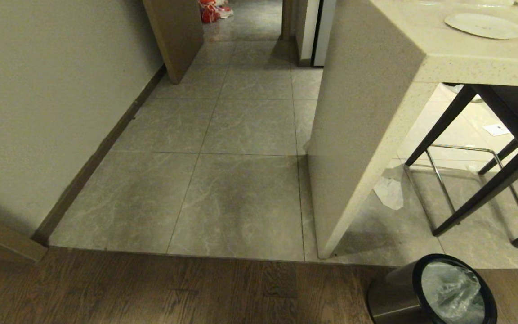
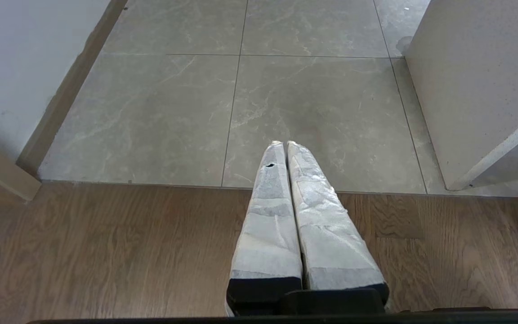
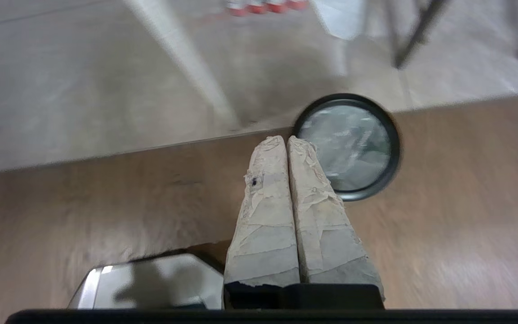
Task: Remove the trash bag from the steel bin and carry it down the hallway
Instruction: Place the outer trash can on the ground
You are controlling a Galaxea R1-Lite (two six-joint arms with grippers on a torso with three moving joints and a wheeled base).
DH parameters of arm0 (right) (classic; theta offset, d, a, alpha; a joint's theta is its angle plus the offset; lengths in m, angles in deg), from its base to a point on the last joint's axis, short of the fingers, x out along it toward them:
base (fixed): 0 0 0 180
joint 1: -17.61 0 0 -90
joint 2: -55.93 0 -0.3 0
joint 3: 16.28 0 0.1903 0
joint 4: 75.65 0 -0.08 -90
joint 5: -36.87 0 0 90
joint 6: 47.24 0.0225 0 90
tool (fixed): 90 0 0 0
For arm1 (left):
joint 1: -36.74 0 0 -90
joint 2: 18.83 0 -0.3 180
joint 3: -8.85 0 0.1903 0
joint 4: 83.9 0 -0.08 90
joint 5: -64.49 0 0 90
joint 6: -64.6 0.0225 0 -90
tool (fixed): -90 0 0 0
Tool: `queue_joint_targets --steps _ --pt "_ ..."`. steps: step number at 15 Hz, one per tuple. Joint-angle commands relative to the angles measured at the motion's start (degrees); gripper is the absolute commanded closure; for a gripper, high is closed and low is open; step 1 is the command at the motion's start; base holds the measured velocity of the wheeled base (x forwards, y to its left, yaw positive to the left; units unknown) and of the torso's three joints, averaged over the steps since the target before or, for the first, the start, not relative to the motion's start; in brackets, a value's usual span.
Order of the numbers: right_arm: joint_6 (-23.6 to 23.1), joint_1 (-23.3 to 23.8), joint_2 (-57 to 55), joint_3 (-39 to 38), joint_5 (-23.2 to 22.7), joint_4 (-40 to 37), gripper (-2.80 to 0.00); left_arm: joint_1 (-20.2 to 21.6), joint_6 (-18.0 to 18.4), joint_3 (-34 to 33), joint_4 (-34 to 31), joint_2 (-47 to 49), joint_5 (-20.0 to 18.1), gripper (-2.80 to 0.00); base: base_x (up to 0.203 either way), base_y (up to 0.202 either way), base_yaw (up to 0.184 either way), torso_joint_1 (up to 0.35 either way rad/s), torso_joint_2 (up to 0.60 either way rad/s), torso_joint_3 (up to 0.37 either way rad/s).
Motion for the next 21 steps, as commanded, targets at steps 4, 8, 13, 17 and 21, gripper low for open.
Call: queue_joint_targets --steps 4,8,13,17,21 --pt "2.6 0.15 -38.33 3.68 6.72 7.29 0.0 0.01 -0.02 -0.09 0.0 -0.09 0.02 0.0 0.0 0.0 0.0 0.0 0.0 0.0" --pt "4.64 1.43 -56.47 5.33 8.27 18.03 0.0 0.01 -0.02 -0.09 0.0 -0.09 0.02 0.0 0.0 0.0 0.0 0.0 0.0 0.0" --pt "6.36 3.34 -71.04 6.15 6.5 29.8 0.0 0.01 -0.02 -0.09 0.0 -0.09 0.02 0.0 0.0 0.0 0.0 0.0 0.0 0.0" --pt "6.22 3.07 -73.18 4.98 6.54 33.59 0.0 0.01 -0.02 -0.09 0.0 0.0 0.02 0.0 0.0 0.0 0.0 0.0 0.0 0.0" --pt "5.38 1.75 -92.42 -0.1 6.59 51.63 -2.8 0.01 -0.02 -0.09 0.0 -0.09 0.02 0.0 0.0 0.0 0.0 0.0 0.0 0.0"
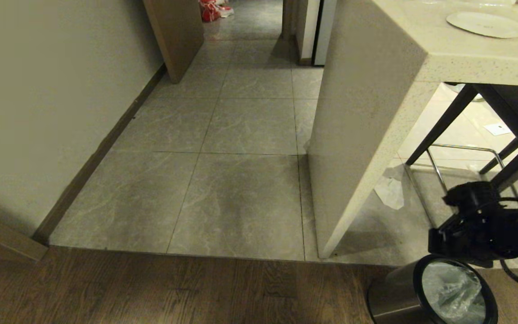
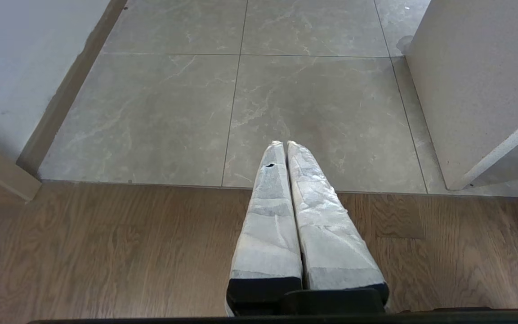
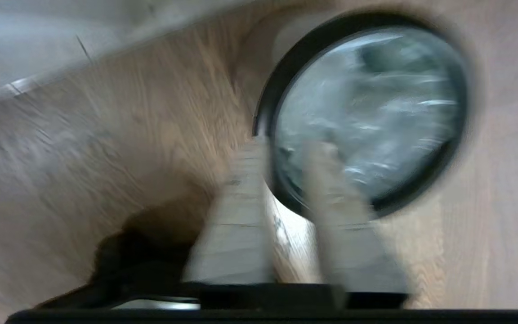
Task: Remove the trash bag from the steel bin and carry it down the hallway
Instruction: Place the outer trash can on the ground
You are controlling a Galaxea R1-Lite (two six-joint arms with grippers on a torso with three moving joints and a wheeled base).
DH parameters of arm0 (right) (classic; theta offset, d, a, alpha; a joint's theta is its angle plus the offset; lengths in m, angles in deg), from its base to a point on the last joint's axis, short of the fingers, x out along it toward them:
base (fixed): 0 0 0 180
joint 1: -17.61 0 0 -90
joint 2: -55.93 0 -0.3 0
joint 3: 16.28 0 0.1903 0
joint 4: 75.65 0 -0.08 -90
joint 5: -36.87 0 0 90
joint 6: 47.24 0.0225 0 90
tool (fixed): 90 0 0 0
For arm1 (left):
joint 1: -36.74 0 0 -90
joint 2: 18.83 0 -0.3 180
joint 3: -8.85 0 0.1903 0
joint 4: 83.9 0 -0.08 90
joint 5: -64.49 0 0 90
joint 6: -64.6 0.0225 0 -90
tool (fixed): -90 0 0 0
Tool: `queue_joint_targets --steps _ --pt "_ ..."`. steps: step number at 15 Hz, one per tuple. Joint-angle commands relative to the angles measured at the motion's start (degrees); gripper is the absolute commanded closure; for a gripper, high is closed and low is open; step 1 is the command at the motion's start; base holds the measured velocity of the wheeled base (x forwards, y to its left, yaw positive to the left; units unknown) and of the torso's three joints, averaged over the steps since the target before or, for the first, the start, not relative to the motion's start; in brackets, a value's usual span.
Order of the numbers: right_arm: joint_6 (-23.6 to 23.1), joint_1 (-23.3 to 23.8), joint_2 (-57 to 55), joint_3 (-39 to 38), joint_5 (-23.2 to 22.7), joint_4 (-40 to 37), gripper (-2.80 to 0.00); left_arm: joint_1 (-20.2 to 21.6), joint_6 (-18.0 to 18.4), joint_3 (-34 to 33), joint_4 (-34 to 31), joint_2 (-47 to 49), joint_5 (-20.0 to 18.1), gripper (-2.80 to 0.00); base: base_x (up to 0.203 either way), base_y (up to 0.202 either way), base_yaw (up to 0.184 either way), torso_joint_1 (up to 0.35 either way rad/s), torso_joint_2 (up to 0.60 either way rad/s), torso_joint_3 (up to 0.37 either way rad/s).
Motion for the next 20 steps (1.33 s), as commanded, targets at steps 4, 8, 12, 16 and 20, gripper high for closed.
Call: queue_joint_targets --steps 4,8,12,16,20 --pt "-3.77 -2.12 -16.73 -5.35 0.31 19.46 -2.8 0.01 -0.02 -0.09 0.0 0.0 0.05 0.0 0.0 0.0 0.0 0.0 0.0 0.0" --pt "-4.04 -2.15 -17.12 -5.48 -0.11 19.55 -2.8 0.01 -0.02 -0.09 0.0 -0.09 0.05 0.0 0.0 0.0 0.0 0.0 0.0 0.0" --pt "-4.04 -2.15 -17.12 -5.48 -0.11 19.55 -2.8 0.01 -0.02 -0.09 0.0 -0.09 0.05 0.0 0.0 0.0 0.0 0.0 0.0 0.0" --pt "-4.04 -2.15 -17.12 -5.48 -0.11 19.55 -2.8 0.01 -0.02 -0.09 0.0 -0.09 0.05 0.0 0.0 0.0 0.0 0.0 0.0 0.0" --pt "-4.16 -2.09 -26.14 -2.89 0.52 26.8 -2.8 0.01 -0.02 -0.09 0.0 0.0 0.05 0.0 0.0 0.0 0.0 0.0 0.0 0.0"
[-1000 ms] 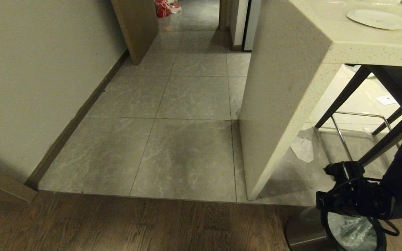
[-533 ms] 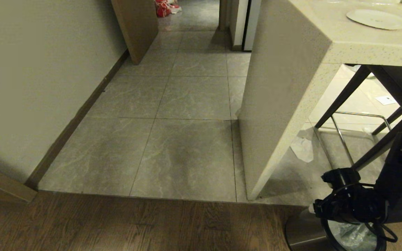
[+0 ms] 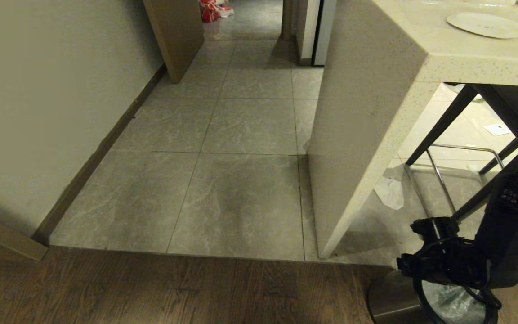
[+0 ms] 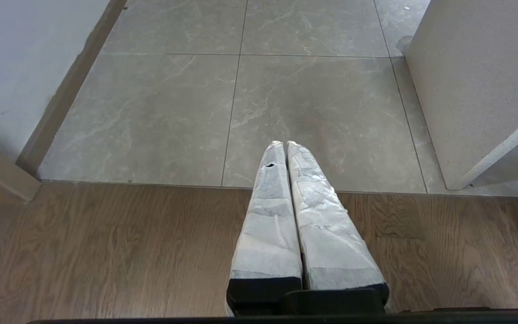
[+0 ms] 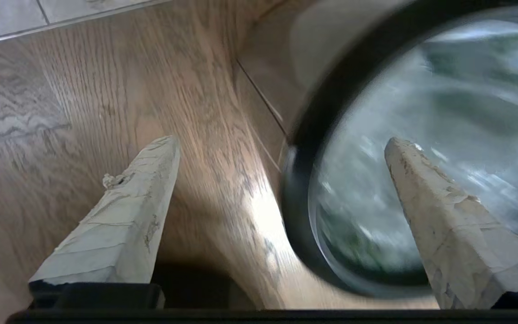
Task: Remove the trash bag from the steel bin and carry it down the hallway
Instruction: Place the outer trash can on the ground
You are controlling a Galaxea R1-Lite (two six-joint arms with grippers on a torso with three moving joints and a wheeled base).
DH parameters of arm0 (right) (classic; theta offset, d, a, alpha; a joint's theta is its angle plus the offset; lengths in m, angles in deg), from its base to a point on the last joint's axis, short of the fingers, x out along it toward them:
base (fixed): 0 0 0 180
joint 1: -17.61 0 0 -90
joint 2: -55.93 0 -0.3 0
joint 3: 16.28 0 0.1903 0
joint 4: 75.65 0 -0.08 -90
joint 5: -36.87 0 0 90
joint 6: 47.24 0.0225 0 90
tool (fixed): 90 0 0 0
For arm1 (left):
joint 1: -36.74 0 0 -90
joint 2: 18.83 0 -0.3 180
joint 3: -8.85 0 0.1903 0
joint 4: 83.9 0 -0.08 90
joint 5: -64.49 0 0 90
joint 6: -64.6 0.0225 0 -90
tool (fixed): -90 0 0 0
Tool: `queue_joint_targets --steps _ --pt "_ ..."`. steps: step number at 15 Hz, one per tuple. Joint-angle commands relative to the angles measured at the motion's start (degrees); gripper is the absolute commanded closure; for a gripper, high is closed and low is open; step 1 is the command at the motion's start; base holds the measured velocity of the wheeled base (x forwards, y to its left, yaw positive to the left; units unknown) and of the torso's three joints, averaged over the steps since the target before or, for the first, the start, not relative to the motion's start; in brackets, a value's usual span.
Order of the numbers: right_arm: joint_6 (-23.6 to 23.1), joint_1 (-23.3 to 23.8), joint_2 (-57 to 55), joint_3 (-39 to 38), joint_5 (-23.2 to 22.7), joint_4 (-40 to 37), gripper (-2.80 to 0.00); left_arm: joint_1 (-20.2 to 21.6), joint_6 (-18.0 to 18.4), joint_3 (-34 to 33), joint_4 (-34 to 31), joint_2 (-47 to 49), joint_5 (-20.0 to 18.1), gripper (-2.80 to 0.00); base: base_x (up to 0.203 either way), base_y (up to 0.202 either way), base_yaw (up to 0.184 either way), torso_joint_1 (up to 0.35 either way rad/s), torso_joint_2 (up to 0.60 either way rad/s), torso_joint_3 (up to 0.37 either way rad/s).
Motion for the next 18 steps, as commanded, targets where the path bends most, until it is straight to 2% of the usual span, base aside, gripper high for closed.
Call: queue_joint_targets --steps 1,3,18 --pt "-0.04 0.02 -5.74 1.46 0.21 3.37 -2.8 -0.02 -0.02 -0.09 0.0 0.0 0.05 0.0 0.0 0.0 0.0 0.0 0.0 0.0" --pt "-2.38 0.02 -6.61 2.2 -0.13 6.14 -2.8 -0.02 -0.02 -0.09 0.0 0.0 0.05 0.0 0.0 0.0 0.0 0.0 0.0 0.0" --pt "-3.43 0.9 -6.79 1.41 -0.39 8.16 -2.8 -0.02 -0.02 -0.09 0.0 0.0 0.05 0.0 0.0 0.0 0.0 0.0 0.0 0.0"
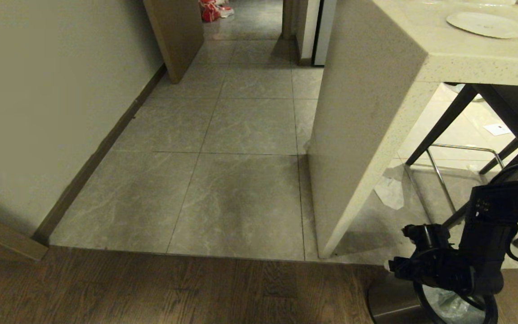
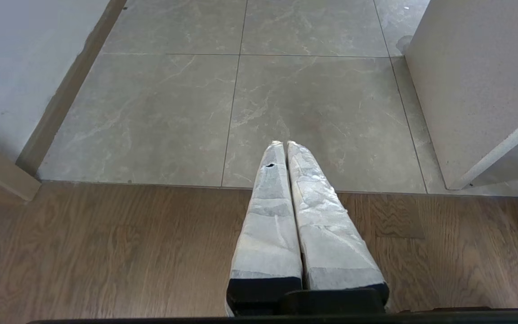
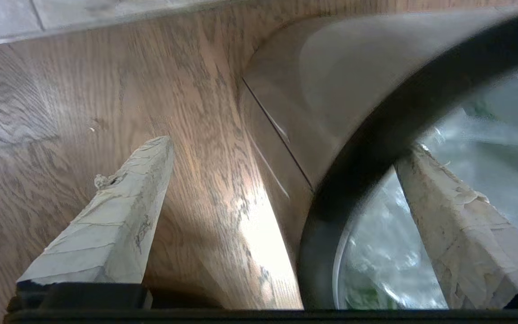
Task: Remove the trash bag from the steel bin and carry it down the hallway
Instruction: Place the outer trash can on the ground
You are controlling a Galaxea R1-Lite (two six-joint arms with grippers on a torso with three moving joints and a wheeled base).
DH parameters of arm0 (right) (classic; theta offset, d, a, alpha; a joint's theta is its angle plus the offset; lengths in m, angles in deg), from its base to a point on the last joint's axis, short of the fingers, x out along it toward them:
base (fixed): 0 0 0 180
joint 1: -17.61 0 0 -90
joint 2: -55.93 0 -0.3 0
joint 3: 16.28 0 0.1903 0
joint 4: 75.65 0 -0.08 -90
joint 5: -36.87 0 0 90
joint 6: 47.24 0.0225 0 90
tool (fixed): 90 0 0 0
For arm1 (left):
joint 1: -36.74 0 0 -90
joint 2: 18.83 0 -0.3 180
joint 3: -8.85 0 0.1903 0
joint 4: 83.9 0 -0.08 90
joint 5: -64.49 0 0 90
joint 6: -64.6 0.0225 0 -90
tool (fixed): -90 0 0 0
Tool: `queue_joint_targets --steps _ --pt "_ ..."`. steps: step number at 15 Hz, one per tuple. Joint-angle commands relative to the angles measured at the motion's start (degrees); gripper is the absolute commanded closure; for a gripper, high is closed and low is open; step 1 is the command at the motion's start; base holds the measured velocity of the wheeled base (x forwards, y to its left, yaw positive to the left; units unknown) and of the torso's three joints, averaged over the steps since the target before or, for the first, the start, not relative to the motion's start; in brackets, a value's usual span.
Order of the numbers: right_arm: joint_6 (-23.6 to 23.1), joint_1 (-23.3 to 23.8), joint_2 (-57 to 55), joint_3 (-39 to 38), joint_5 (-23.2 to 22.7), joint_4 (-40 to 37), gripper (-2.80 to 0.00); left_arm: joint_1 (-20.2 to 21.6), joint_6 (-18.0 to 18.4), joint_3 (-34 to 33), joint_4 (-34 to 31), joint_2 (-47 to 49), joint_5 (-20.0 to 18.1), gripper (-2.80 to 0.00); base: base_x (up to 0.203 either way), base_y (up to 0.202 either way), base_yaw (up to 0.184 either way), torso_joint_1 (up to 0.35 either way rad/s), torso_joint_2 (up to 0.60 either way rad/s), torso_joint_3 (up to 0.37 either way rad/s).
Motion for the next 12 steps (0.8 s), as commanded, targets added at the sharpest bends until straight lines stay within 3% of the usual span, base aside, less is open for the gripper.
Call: queue_joint_targets --steps 1,9,10,12 --pt "0.04 0.26 0.25 -0.17 0.06 0.33 -2.8 0.01 -0.02 -0.09 0.0 0.0 0.02 0.0 0.0 0.0 0.0 0.0 0.0 0.0" --pt "-0.75 2.19 0.34 -1.58 0.24 0.6 -2.8 0.01 0.07 -0.09 0.0 -0.09 0.02 0.0 0.0 0.0 0.0 0.0 0.0 0.0" --pt "-0.75 2.19 0.34 -1.58 0.24 0.6 0.0 0.01 0.07 -0.09 0.0 -0.09 0.02 0.0 0.0 0.0 0.0 0.0 0.0 0.0" --pt "-0.75 2.19 0.34 -1.58 0.24 0.6 0.0 0.01 0.07 -0.09 0.0 -0.09 0.02 0.0 0.0 0.0 0.0 0.0 0.0 0.0"
